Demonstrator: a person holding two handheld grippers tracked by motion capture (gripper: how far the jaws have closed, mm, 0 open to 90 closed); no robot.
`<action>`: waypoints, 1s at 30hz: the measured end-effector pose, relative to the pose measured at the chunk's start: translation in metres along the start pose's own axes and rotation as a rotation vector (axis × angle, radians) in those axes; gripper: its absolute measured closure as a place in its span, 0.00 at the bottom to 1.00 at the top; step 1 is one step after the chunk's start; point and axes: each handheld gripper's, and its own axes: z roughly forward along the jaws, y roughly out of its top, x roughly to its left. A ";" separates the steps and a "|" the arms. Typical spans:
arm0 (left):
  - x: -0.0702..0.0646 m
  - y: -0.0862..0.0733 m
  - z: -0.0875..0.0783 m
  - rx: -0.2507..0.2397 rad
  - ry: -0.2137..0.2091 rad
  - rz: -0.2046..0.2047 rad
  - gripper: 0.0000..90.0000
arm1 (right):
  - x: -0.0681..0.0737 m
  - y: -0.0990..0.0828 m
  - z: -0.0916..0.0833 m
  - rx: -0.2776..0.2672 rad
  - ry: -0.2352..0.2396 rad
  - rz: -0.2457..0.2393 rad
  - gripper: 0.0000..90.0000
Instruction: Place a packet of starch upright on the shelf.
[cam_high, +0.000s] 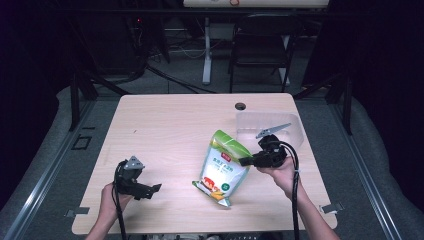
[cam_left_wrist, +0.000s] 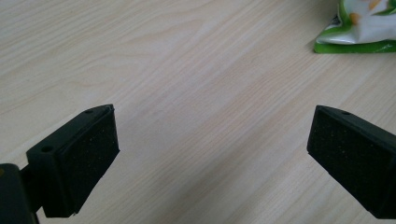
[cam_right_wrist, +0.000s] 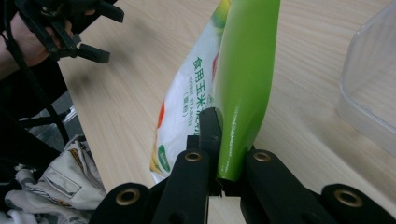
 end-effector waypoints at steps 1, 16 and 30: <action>0.000 0.000 0.000 0.000 0.000 0.000 0.02 | 0.000 0.000 -0.002 -0.002 0.007 -0.003 1.00; 0.000 0.000 0.000 0.000 -0.001 -0.001 0.02 | 0.018 0.007 -0.014 -0.034 0.006 -0.042 1.00; 0.000 0.000 0.001 -0.003 -0.001 -0.004 0.02 | 0.022 0.008 -0.033 -0.048 -0.015 -0.063 1.00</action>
